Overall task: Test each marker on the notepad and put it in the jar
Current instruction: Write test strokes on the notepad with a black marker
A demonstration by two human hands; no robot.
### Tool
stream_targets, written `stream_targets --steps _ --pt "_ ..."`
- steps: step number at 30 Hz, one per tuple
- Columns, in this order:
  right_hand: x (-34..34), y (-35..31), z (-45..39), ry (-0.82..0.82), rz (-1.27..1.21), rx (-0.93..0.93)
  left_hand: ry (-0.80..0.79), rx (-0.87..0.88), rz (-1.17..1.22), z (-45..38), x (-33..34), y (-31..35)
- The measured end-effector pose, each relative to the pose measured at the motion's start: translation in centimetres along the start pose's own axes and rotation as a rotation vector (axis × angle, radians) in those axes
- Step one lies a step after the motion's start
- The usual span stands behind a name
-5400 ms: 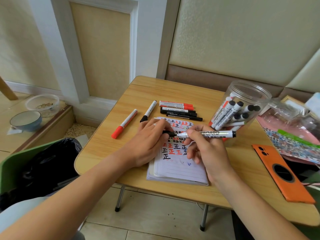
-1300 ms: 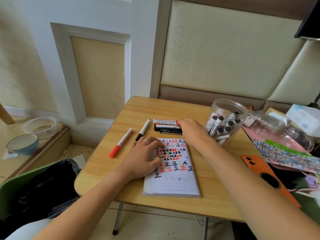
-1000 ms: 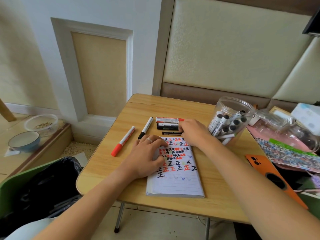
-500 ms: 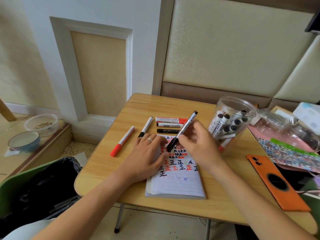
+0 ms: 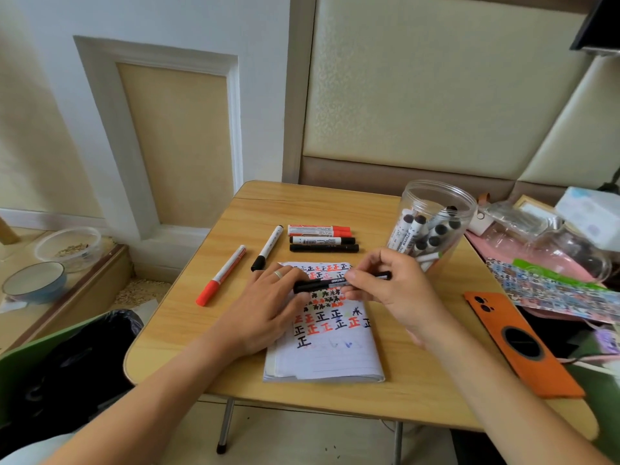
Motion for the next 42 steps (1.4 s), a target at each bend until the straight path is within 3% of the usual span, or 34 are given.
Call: stream_targets --steps 4,9,13,24,42 --pt "0.5 -1.7 -0.3 -0.172 0.531 -0.264 0.016 0.020 -0.048 -0.1 0.0 0.2" --pt "3.5 -2.5 0.3 -0.350 0.757 -0.388 0.053 0.042 -0.057 0.2 -0.4 0.8" --pt "5.2 -1.8 0.7 -0.454 0.825 -0.403 0.029 0.068 -0.123 0.4 0.0 1.2" --pt "6.2 -2.7 1.4 -0.419 0.942 -0.496 0.039 0.062 -0.037 -0.2 0.4 0.4" --pt "6.6 -1.5 1.5 -0.425 1.025 -0.444 0.037 0.060 -0.045 -0.3 0.8 0.1"
Point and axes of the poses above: each hand's wrist, its own z-axis away from the middle knuckle, its own x-axis out of the palm, y = z × x, the point moved 9 cm from there along -z, towards the middle knuckle, and after that the axes turned 14 degrees about -x, right-handed, at the moved point
